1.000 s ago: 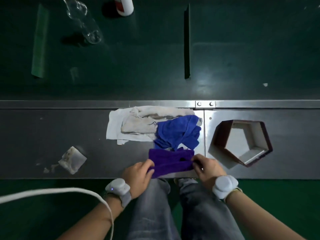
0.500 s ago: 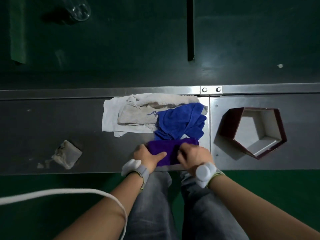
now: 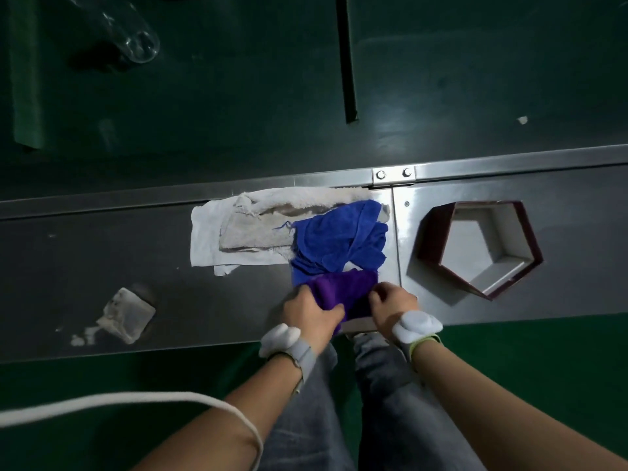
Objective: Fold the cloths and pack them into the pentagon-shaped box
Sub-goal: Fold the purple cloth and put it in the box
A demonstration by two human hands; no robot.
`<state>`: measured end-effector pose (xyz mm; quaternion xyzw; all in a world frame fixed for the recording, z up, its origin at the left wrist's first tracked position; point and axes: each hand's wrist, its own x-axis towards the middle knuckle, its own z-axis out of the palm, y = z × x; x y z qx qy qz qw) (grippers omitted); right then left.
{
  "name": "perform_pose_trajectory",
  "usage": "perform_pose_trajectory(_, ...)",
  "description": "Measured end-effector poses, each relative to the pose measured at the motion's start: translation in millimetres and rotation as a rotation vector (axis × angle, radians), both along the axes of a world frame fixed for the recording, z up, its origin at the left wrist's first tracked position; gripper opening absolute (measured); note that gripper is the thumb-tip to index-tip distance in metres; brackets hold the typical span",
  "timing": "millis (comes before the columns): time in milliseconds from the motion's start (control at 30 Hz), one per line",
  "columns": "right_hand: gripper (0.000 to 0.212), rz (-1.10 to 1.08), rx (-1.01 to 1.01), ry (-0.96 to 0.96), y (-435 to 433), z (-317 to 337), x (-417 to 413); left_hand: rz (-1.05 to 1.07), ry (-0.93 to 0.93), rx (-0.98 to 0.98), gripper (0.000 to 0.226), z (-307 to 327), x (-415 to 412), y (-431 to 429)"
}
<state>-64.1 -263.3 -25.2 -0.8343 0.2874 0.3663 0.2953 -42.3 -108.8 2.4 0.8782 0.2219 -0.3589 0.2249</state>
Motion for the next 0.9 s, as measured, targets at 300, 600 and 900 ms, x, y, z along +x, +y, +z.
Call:
perform_pose_trajectory(300,0.078,-0.305,0.177,0.013,-23.4,-3.8,-0.6,-0.223,-0.059,-0.3,0.037,-19.8,-11.2,-31.6)
perform_pose_trajectory(600,0.071,-0.316,0.299,0.162,1.1,-6.8,7.4,0.2,-0.252,-0.173,0.047,-39.2,-22.9,-19.7)
perform_pose_trajectory(900,0.024,-0.334,0.245,0.057,-35.1,46.9,-22.6,0.444,0.209,-0.528,0.014,9.8,-23.3,-43.0)
